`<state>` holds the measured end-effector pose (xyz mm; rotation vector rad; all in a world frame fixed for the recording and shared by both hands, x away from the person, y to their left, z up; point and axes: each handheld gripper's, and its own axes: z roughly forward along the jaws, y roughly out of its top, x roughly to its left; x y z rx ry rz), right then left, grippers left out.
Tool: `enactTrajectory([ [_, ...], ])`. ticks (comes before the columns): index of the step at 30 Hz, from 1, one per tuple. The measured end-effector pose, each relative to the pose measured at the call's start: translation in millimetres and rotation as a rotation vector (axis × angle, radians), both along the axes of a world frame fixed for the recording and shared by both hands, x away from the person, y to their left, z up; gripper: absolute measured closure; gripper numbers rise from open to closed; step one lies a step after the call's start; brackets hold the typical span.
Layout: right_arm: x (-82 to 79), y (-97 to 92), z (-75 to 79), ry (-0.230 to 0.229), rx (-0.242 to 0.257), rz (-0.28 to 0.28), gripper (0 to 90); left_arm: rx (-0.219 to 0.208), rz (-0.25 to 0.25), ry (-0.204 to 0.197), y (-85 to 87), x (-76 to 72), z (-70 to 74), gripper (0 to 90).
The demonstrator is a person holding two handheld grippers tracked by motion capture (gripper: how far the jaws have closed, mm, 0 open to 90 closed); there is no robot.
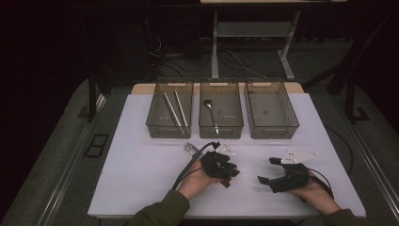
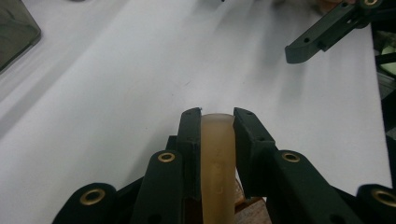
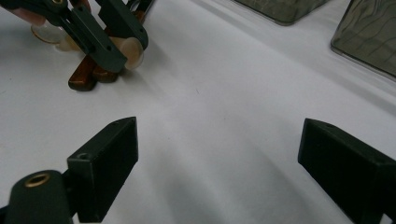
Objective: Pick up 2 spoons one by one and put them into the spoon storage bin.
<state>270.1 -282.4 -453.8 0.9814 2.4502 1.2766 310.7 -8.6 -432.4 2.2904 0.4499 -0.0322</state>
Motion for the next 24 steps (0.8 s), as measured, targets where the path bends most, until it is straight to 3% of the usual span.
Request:
enactTrajectory([
  [3,0.0,-0.2,0.0,0.0,-0.001,-0.001,12.0,-0.034,0.004,0.017,4.4,1.1,4.0,72.6],
  [24,-1.3,2.4,-0.5,0.003,-0.002,0.014,11.9,-0.098,0.126,-0.013,58.2,17.5,26.7,72.5],
])
